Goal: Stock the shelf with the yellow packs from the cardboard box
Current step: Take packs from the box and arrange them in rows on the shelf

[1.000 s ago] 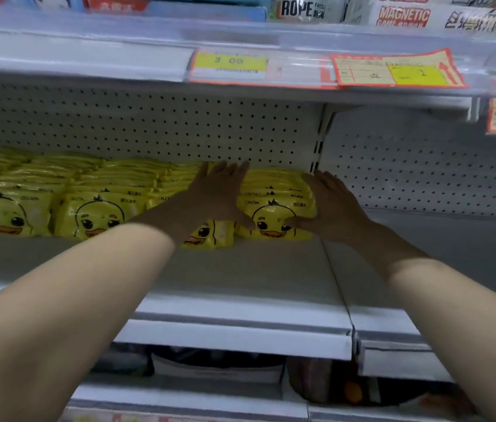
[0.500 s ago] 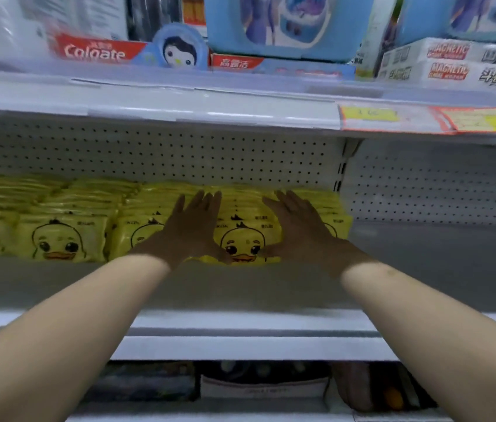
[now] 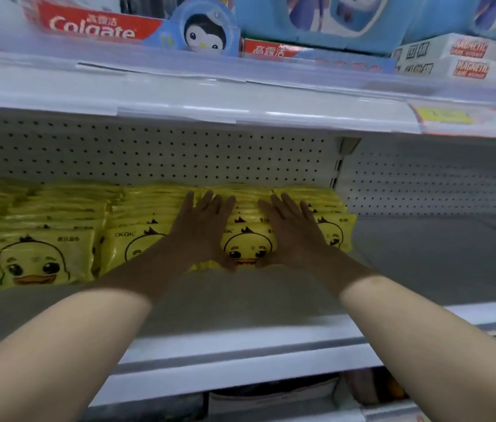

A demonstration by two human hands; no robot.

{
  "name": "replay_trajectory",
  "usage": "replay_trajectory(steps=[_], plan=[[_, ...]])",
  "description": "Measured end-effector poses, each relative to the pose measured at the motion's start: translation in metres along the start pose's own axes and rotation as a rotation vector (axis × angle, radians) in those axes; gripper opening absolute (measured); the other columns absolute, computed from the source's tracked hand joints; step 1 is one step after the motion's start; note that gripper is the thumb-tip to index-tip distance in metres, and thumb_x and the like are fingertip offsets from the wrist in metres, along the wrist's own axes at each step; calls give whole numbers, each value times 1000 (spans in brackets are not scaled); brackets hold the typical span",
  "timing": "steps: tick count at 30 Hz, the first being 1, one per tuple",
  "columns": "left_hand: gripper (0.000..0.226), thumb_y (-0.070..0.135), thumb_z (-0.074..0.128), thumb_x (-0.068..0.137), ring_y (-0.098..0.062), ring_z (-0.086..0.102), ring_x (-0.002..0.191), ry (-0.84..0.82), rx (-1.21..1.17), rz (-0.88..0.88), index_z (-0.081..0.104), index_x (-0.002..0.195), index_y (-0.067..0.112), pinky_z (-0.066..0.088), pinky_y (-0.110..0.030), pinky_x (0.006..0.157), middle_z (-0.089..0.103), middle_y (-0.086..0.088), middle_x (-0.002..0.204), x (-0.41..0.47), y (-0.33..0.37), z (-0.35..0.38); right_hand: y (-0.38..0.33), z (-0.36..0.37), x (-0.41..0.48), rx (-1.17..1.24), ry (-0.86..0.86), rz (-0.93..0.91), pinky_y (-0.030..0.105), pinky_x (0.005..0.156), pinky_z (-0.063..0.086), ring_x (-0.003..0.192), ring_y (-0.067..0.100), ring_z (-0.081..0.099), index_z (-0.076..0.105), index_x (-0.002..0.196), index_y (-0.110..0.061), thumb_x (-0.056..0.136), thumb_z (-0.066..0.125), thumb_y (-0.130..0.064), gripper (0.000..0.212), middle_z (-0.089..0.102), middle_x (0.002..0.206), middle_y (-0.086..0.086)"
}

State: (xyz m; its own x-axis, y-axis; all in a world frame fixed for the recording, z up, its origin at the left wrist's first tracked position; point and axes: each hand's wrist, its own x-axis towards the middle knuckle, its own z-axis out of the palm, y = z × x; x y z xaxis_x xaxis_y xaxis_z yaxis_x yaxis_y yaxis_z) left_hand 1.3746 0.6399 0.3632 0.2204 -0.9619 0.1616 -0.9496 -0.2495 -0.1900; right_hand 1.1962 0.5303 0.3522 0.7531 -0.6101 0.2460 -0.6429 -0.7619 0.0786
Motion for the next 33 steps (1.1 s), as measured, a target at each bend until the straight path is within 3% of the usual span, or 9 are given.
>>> replay_trajectory(steps=[7, 14, 27, 33], plan=[[154, 81, 74, 46, -27, -12, 150, -54, -21, 78, -21, 152, 21, -12, -54, 118, -4, -9, 164, -2, -11, -3, 6, -6, -3, -7, -56, -43, 48, 123, -8, 152, 20, -17, -8, 158, -30, 58, 79, -73, 139, -11, 167, 1], [150, 76, 76, 52, -27, -7, 151, -39, -8, 93, -20, 153, 19, -8, -55, 119, -3, -10, 164, -4, -12, -2, 2, -9, -2, -51, -31, -35, 48, 123, -6, 153, 20, -13, -6, 158, -27, 56, 78, -75, 140, -6, 167, 1], [150, 74, 76, 54, -33, -7, 150, -25, 22, 85, -20, 153, 15, -5, -56, 119, -2, -12, 164, -10, -13, -7, -2, -16, -8, -49, -92, 53, 47, 123, -3, 153, 22, -13, -6, 158, -29, 63, 86, -56, 136, -7, 167, 2], [144, 72, 76, 58, -34, -7, 150, -34, -110, 2, -14, 155, 15, -3, -55, 119, 0, -13, 164, -33, 0, -17, -18, -23, -24, 54, -47, 75, 46, 124, -1, 154, 19, -8, -3, 159, -29, 72, 70, -73, 121, -3, 168, -1]])
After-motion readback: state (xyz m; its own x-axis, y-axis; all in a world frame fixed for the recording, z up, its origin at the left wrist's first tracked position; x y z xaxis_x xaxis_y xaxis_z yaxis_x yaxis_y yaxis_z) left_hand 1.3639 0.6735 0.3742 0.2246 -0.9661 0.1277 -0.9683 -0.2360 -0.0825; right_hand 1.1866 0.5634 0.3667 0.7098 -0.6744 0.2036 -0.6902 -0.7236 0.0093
